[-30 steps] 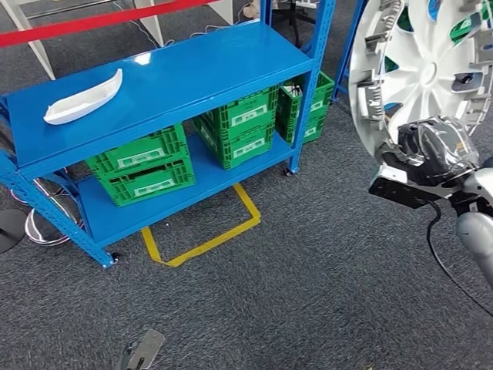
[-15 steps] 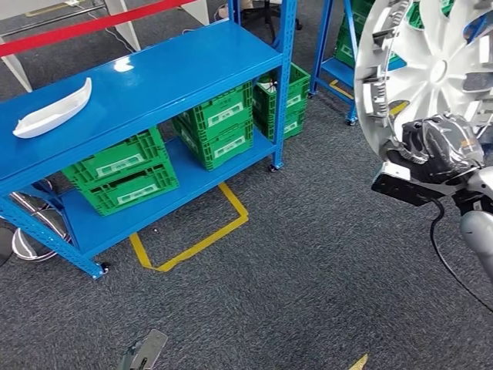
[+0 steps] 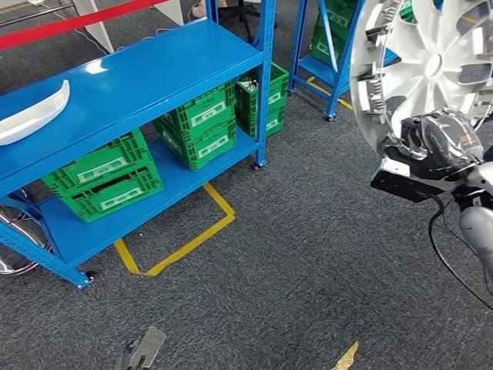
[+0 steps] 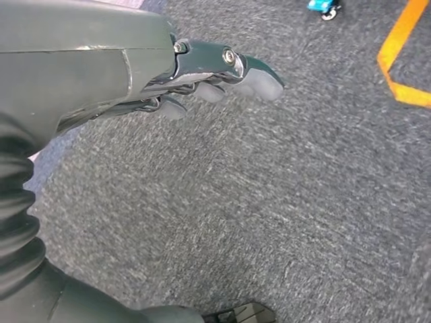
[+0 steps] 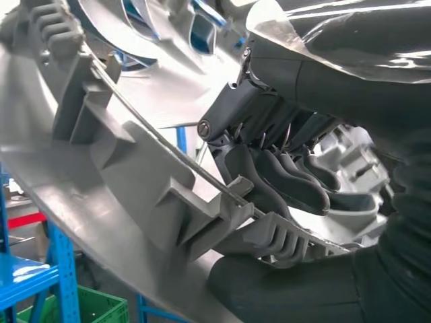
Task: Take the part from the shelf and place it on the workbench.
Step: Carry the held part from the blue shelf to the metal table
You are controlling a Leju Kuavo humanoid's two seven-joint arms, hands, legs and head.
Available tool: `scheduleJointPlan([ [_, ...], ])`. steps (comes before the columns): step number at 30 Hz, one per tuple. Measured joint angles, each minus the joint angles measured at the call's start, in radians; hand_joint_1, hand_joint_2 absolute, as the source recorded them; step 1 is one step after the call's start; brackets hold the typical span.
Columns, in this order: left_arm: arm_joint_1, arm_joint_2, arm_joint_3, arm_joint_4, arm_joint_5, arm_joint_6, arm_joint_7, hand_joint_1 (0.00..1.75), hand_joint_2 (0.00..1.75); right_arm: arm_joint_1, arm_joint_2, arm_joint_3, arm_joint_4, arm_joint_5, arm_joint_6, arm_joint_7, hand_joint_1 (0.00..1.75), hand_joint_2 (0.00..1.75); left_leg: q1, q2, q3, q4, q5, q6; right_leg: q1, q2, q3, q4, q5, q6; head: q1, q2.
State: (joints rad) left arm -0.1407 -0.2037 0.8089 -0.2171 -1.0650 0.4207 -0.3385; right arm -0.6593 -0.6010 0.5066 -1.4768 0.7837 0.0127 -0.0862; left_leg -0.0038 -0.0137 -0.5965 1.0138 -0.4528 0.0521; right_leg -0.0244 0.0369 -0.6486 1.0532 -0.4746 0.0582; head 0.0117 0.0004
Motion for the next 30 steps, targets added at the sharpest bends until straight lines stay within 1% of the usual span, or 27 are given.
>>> scheduleJointPlan([
  [1,0.000,-0.001,0.000,0.000,0.000,0.000,0.000,0.00,1.75,0.000,-0.001,0.000,0.000,0.000,0.000,0.000,1.75,1.75,0.001,0.005,0.002,-0.006,0.003,0.001,0.000,-0.012,-0.021,0.044,-0.026,0.002,0.002,0.000],
  [2,0.000,-0.002,0.000,0.000,0.000,0.000,0.000,0.00,1.75,0.000,-0.002,0.001,0.000,0.000,0.000,0.000,1.75,1.75,0.001,0.009,0.002,-0.007,0.004,0.003,0.001,-0.021,-0.049,0.107,-0.056,0.006,0.004,0.000],
  [3,0.000,-0.002,0.000,0.000,0.000,0.000,0.000,0.00,1.75,0.002,-0.002,0.001,0.000,-0.001,0.000,0.000,1.75,1.75,0.000,0.014,0.001,-0.007,0.004,0.004,0.000,-0.025,-0.078,0.171,-0.082,0.009,0.004,0.000],
  [4,0.001,-0.003,0.000,0.000,0.000,0.000,0.000,0.00,1.75,0.005,-0.002,0.002,0.000,-0.001,0.000,0.000,1.75,1.75,0.000,0.019,0.001,-0.006,0.004,0.004,0.000,-0.028,-0.098,0.215,-0.093,0.012,0.004,0.000],
  [5,0.001,-0.003,0.000,0.000,0.000,0.000,0.000,0.00,1.75,0.007,-0.002,0.002,0.000,-0.001,0.000,0.001,1.75,1.75,-0.001,0.025,0.000,-0.005,0.003,0.004,-0.001,-0.029,-0.102,0.226,-0.087,0.015,0.004,0.000],
  [6,0.001,-0.004,0.000,0.000,0.000,0.000,0.000,0.00,1.75,0.008,-0.002,0.001,0.000,-0.001,0.000,0.001,1.75,1.75,0.000,0.029,0.000,-0.003,0.002,0.002,-0.002,-0.033,-0.085,0.196,-0.064,0.017,0.004,0.000],
  [7,0.001,-0.004,0.000,0.000,0.000,0.000,0.000,0.00,1.75,0.007,-0.002,0.001,0.000,-0.001,0.000,0.001,1.75,1.75,0.000,0.034,0.000,0.000,0.000,0.000,-0.003,-0.042,-0.050,0.133,-0.030,0.018,0.004,0.000],
  [8,0.000,-0.004,0.000,0.000,0.000,0.000,0.000,0.00,1.75,0.006,-0.002,0.000,0.000,-0.001,0.000,0.002,1.75,1.75,-0.002,0.037,-0.001,0.005,-0.004,-0.004,-0.001,-0.058,-0.012,0.066,-0.008,0.019,0.005,0.000],
  [9,0.000,-0.004,0.000,0.000,0.000,0.000,0.000,0.00,1.75,0.004,-0.002,0.000,0.000,-0.001,0.000,0.002,1.75,1.75,-0.005,0.041,-0.003,0.011,-0.007,-0.009,0.000,-0.070,0.019,0.011,0.007,0.015,0.004,0.000],
  [10,0.000,-0.004,-0.001,0.000,0.000,-0.001,0.000,0.00,1.75,0.004,-0.002,0.000,-0.001,-0.002,0.000,0.002,1.75,1.75,-0.008,0.044,-0.005,0.016,-0.009,-0.013,0.002,-0.080,0.037,-0.021,0.012,0.010,0.005,0.000],
  [11,0.001,-0.003,-0.001,0.000,0.000,-0.001,0.000,0.00,1.75,0.005,-0.002,0.000,-0.001,-0.002,0.000,0.002,1.75,1.75,-0.011,0.048,-0.007,0.019,-0.009,-0.016,0.005,-0.082,0.041,-0.029,0.007,0.004,0.004,0.000],
  [13,0.001,-0.002,-0.001,0.000,0.000,-0.001,0.000,0.00,1.75,0.010,-0.002,0.000,-0.001,-0.002,0.000,0.003,1.75,1.75,-0.011,0.055,-0.008,0.022,-0.012,-0.022,0.004,-0.069,0.039,-0.030,0.011,-0.010,0.005,0.000],
  [14,0.002,-0.002,-0.001,0.000,0.000,-0.002,0.000,0.00,1.75,0.011,-0.002,-0.001,-0.001,-0.002,0.000,0.004,1.75,1.75,-0.009,0.052,-0.011,0.030,-0.021,-0.027,0.002,-0.064,0.038,-0.031,0.013,-0.017,0.004,0.000],
  [15,0.001,-0.002,-0.001,0.000,0.000,-0.003,0.000,0.00,1.75,0.012,-0.002,-0.002,-0.001,-0.003,0.000,0.005,1.75,1.75,-0.008,0.046,-0.019,0.055,-0.041,-0.033,0.000,-0.059,0.038,-0.032,0.015,-0.024,0.003,0.000],
  [16,0.001,-0.002,-0.001,0.000,0.000,-0.004,0.000,0.00,1.75,0.012,-0.002,-0.003,-0.001,-0.003,0.000,0.006,1.75,1.75,-0.005,0.037,-0.037,0.099,-0.070,-0.038,-0.001,-0.054,0.038,-0.032,0.016,-0.030,0.001,0.000],
  [18,0.003,-0.001,-0.001,0.000,0.001,-0.006,0.000,0.00,1.75,0.016,-0.002,-0.003,-0.001,-0.004,0.000,0.006,1.75,1.75,-0.001,0.027,-0.089,0.227,-0.132,-0.045,-0.001,-0.043,0.038,-0.032,0.016,-0.035,0.000,0.000],
  [19,0.004,-0.001,-0.001,0.000,0.001,-0.006,0.000,0.00,1.75,0.018,-0.002,-0.003,-0.001,-0.004,0.000,0.006,1.75,1.75,0.000,0.026,-0.110,0.277,-0.147,-0.046,-0.001,-0.035,0.038,-0.032,0.016,-0.035,0.001,0.000],
  [20,0.004,-0.001,-0.001,0.000,0.001,-0.006,0.000,0.00,1.75,0.020,-0.002,-0.003,-0.001,-0.004,0.000,0.007,1.75,1.75,0.001,0.025,-0.118,0.297,-0.144,-0.046,-0.001,-0.028,0.038,-0.032,0.016,-0.035,0.000,0.000],
  [21,0.004,-0.001,-0.001,0.000,0.001,-0.006,0.000,0.00,1.75,0.021,-0.002,-0.003,-0.001,-0.004,0.001,0.007,1.75,1.75,0.001,0.024,-0.110,0.278,-0.121,-0.044,-0.001,-0.020,0.038,-0.031,0.016,-0.035,0.000,0.000],
  [22,0.004,-0.001,-0.001,0.000,0.001,-0.006,0.000,0.00,1.75,0.022,-0.002,-0.004,-0.002,-0.004,0.001,0.008,1.75,1.75,0.001,0.019,-0.087,0.225,-0.084,-0.041,-0.001,-0.013,0.040,-0.031,0.016,-0.035,0.000,0.000],
  [23,0.004,0.000,-0.001,0.000,0.001,-0.006,0.000,0.00,1.75,0.021,-0.002,-0.005,-0.003,-0.004,0.001,0.009,1.75,1.75,0.001,0.008,-0.059,0.160,-0.048,-0.035,-0.002,-0.007,0.040,-0.031,0.016,-0.034,0.000,0.000],
  [24,0.005,0.001,-0.001,0.000,0.001,-0.006,0.000,0.00,1.75,0.020,-0.002,-0.006,-0.004,-0.004,0.001,0.010,1.75,1.75,0.001,-0.005,-0.034,0.101,-0.021,-0.030,-0.001,0.000,0.039,-0.030,0.017,-0.032,0.001,0.000],
  [25,0.005,0.002,-0.001,0.000,0.001,-0.007,0.000,0.00,1.75,0.018,-0.002,-0.007,-0.005,-0.004,0.001,0.011,1.75,1.75,0.001,-0.015,-0.017,0.059,-0.009,-0.026,-0.001,0.005,0.036,-0.030,0.019,-0.028,0.000,0.000],
  [26,0.004,0.002,-0.001,0.000,0.001,-0.008,0.000,0.00,1.75,0.018,-0.002,-0.008,-0.007,-0.004,0.002,0.011,1.75,1.75,-0.001,-0.021,-0.010,0.039,-0.009,-0.023,-0.002,0.010,0.030,-0.031,0.021,-0.023,-0.001,0.000],
  [28,0.003,0.002,-0.001,0.000,0.001,-0.009,-0.001,0.00,1.75,0.018,-0.004,-0.009,-0.008,-0.004,0.002,0.012,1.75,1.75,-0.001,-0.014,-0.007,0.023,-0.013,-0.018,-0.005,0.018,0.022,-0.034,0.027,-0.009,-0.002,0.000],
  [29,0.002,0.002,-0.001,0.000,0.002,-0.012,-0.002,0.00,1.75,0.019,-0.006,-0.010,-0.009,-0.004,0.002,0.012,1.75,1.75,0.000,-0.009,-0.006,0.015,-0.010,-0.014,-0.005,0.015,0.016,-0.031,0.024,-0.003,-0.001,0.000],
  [30,0.001,0.001,-0.001,0.000,0.002,-0.016,-0.004,0.00,1.75,0.018,-0.007,-0.011,-0.009,-0.003,0.003,0.012,1.75,1.75,0.002,-0.004,-0.003,0.009,-0.007,-0.010,-0.005,0.006,0.006,-0.015,0.012,0.001,0.001,0.000],
])
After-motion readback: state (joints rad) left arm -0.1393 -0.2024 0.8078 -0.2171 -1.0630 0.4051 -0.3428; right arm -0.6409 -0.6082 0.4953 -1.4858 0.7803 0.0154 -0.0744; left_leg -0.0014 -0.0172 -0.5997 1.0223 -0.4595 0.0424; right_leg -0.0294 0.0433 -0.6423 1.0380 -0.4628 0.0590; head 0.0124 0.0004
